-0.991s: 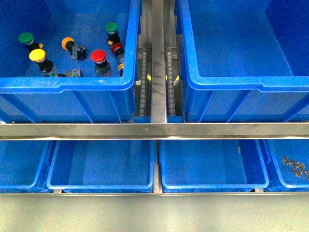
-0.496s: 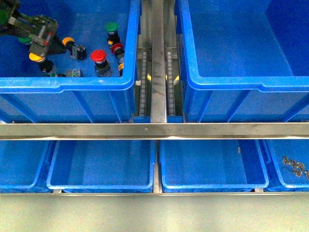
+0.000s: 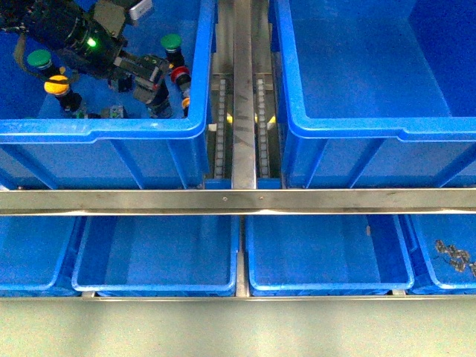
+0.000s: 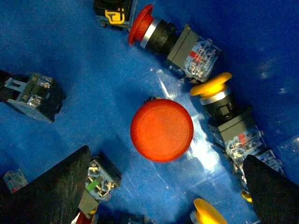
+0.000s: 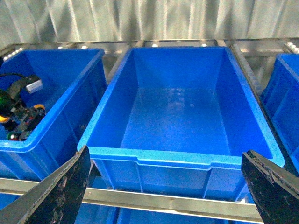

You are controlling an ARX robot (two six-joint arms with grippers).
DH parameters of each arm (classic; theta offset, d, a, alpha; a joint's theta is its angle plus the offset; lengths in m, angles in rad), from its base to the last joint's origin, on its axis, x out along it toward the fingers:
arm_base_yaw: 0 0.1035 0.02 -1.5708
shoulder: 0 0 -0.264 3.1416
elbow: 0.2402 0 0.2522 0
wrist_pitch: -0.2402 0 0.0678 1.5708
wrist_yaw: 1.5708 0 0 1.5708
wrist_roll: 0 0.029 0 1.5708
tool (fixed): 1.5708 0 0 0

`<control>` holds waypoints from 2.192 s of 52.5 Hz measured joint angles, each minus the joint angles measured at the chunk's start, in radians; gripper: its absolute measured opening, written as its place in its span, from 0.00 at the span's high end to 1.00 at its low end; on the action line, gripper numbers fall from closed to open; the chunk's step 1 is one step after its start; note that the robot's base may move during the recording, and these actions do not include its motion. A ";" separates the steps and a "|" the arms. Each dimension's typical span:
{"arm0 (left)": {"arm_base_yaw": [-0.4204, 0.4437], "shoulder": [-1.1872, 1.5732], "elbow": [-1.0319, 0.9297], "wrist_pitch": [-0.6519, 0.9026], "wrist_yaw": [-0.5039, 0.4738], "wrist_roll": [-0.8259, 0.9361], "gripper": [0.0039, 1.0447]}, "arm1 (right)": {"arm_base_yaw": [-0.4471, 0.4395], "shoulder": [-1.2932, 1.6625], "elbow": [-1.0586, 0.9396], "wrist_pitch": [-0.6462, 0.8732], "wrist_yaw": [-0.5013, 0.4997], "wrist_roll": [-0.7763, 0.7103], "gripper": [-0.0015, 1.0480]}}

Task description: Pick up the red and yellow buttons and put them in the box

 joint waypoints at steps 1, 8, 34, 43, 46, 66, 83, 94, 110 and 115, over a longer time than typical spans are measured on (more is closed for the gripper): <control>0.000 0.010 0.010 -0.003 -0.001 -0.002 0.07 | 0.000 0.000 0.000 0.000 0.000 0.000 0.06; 0.000 0.076 0.079 -0.017 -0.007 -0.023 0.07 | 0.000 0.000 0.000 0.000 0.000 0.000 0.06; -0.006 0.168 0.251 -0.083 0.015 -0.080 0.17 | 0.000 0.000 0.000 0.000 0.000 0.000 0.06; -0.006 0.180 0.251 -0.097 0.016 -0.094 0.46 | 0.000 0.000 0.000 0.000 0.000 0.000 0.06; -0.004 0.185 0.251 -0.102 0.014 -0.100 0.58 | 0.000 0.000 0.000 0.000 0.000 0.000 0.06; 0.044 0.142 0.195 -0.023 0.054 -0.254 0.67 | 0.000 0.000 0.000 0.000 0.000 0.000 0.06; 0.232 -0.234 -0.084 0.027 0.187 -0.576 0.68 | 0.000 0.000 0.000 0.000 0.000 0.000 0.06; 0.276 -0.370 -0.199 0.014 0.312 -0.820 0.68 | 0.000 0.000 0.000 0.000 0.000 0.000 0.06; 0.045 -0.553 -0.388 0.057 0.378 -1.138 0.68 | 0.000 0.000 0.000 0.000 0.000 0.000 0.06; -0.055 -0.555 -0.406 0.075 0.366 -1.208 0.68 | 0.000 0.000 0.000 0.000 0.000 0.000 0.06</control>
